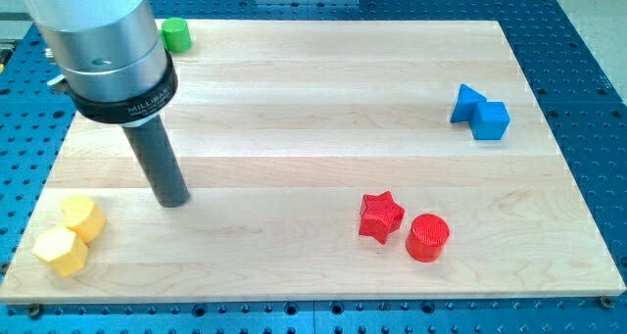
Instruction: Push the red blocks slightly to the left
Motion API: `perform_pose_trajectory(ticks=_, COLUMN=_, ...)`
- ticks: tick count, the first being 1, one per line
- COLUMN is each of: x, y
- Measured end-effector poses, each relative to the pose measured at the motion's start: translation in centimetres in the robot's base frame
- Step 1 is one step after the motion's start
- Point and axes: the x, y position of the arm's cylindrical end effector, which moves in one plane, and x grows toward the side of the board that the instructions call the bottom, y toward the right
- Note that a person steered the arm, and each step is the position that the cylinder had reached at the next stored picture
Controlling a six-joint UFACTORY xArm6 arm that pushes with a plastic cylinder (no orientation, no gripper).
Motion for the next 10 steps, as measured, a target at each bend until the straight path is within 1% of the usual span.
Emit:
perform_pose_trajectory(ticks=2, x=0.0, y=1.5)
perform_pose_trajectory(ticks=3, x=1.9, y=2.6)
perform_pose_trajectory(ticks=4, x=7.8, y=9.5)
perform_pose_trajectory(ticks=5, x=10.3, y=20.0)
perform_pose_trajectory(ticks=6, x=10.2, y=34.5)
perform_pose_trajectory(ticks=7, x=8.6, y=36.3)
perform_pose_trajectory(ticks=9, x=2.9, y=21.7)
perform_pose_trajectory(ticks=10, x=3.9, y=29.1)
